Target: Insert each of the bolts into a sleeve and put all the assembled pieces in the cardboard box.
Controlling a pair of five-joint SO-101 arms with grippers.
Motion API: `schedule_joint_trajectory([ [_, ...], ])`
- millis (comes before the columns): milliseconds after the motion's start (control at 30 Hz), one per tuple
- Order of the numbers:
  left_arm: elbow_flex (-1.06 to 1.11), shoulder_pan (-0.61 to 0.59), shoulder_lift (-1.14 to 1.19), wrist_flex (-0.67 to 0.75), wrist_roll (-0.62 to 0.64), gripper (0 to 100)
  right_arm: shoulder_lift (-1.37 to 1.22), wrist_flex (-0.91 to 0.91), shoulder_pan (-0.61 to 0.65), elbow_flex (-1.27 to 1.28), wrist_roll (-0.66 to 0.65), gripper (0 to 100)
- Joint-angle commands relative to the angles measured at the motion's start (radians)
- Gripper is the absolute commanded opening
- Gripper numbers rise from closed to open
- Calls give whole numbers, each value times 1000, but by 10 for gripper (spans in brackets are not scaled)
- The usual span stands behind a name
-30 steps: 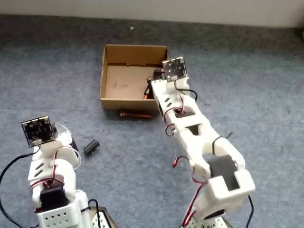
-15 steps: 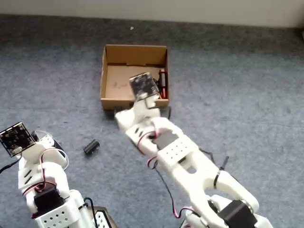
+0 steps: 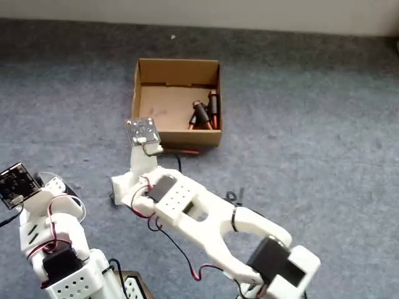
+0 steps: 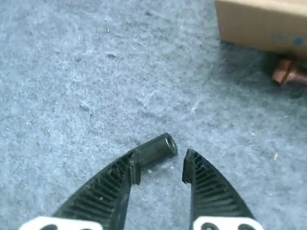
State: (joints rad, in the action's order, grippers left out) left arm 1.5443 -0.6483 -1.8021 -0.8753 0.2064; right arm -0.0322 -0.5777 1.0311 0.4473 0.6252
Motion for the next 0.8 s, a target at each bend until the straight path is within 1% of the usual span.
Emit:
schedule_joint_trajectory([
  [0, -45, -41, -13, 26, 8, 21, -50, -84, 18, -160, 68, 132],
  [200, -45, -44, -13, 26, 8, 21, -206, -203, 44, -317, 143, 132],
  [400, -45, -44, -13, 26, 8, 21, -308, -311, 45, -435, 147, 132],
  [600, -45, -41, -13, 26, 8, 21, -403, -300, 38, -466, 146, 132],
  [767, -44, -39, -13, 26, 8, 21, -467, -303, 4, -533, 144, 132],
])
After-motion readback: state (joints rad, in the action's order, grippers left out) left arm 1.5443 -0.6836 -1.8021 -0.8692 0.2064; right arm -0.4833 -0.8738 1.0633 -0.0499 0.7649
